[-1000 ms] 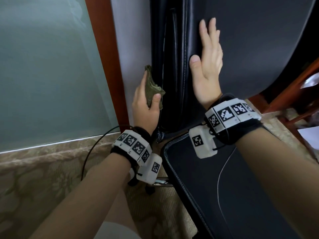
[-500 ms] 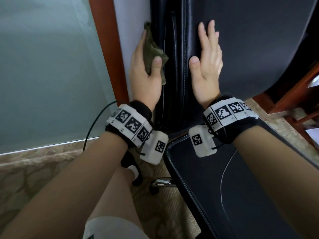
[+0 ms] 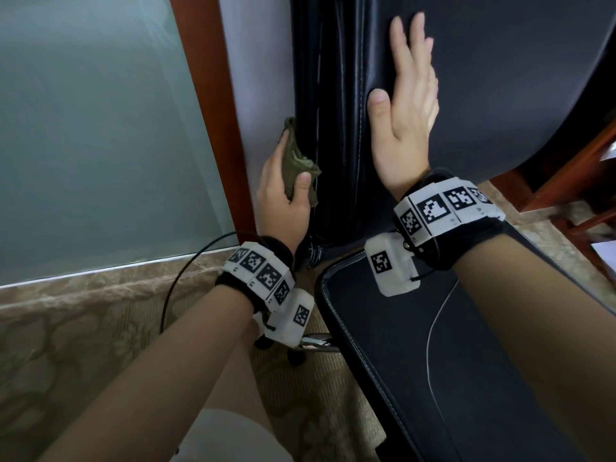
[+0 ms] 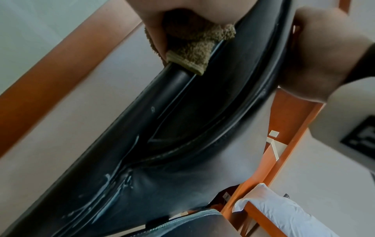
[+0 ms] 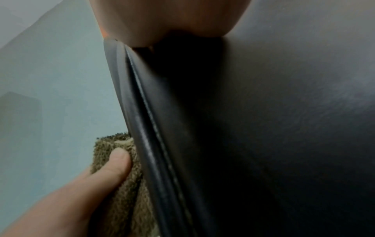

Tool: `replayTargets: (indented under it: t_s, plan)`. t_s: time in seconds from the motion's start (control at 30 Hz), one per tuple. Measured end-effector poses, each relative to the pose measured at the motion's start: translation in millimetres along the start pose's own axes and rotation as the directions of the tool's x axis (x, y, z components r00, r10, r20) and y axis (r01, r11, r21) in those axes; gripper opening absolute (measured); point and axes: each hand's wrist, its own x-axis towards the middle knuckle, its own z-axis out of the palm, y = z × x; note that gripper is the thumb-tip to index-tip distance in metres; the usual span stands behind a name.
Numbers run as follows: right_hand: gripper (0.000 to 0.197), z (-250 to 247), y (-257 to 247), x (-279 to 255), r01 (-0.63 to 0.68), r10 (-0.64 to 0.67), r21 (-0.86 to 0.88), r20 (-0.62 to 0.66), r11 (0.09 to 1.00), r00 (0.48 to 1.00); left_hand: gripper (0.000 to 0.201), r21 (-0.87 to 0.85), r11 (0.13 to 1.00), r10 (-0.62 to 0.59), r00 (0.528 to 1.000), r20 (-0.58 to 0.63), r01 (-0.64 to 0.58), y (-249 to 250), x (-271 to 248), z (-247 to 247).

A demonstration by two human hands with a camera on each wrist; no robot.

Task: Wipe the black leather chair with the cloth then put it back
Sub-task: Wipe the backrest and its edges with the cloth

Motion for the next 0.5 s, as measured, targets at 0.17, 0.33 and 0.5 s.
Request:
replayTargets:
  t_s: [0.17, 0.33, 0.5]
  plan:
    - [0.051, 1, 0, 0, 0.003, -0.006, -0.072, -0.049, 0.997, 0.999, 0.057, 0.028, 1.0, 0.01, 0.995, 0.095, -0.013, 2, 3, -8]
    - [0.052, 0, -2, -2, -0.017, 0.012, -0.117, -0.041, 0.993, 0.999, 0.058, -0.02, 0.999, 0.027, 0.995, 0.091, -0.025, 21, 15, -17]
    - [0.051, 0, -3, -2, -0.008, 0.005, -0.124, -0.025, 0.992, 1.0, 0.051, -0.067, 0.994, 0.084, 0.994, -0.066, -0.088, 51, 53, -5]
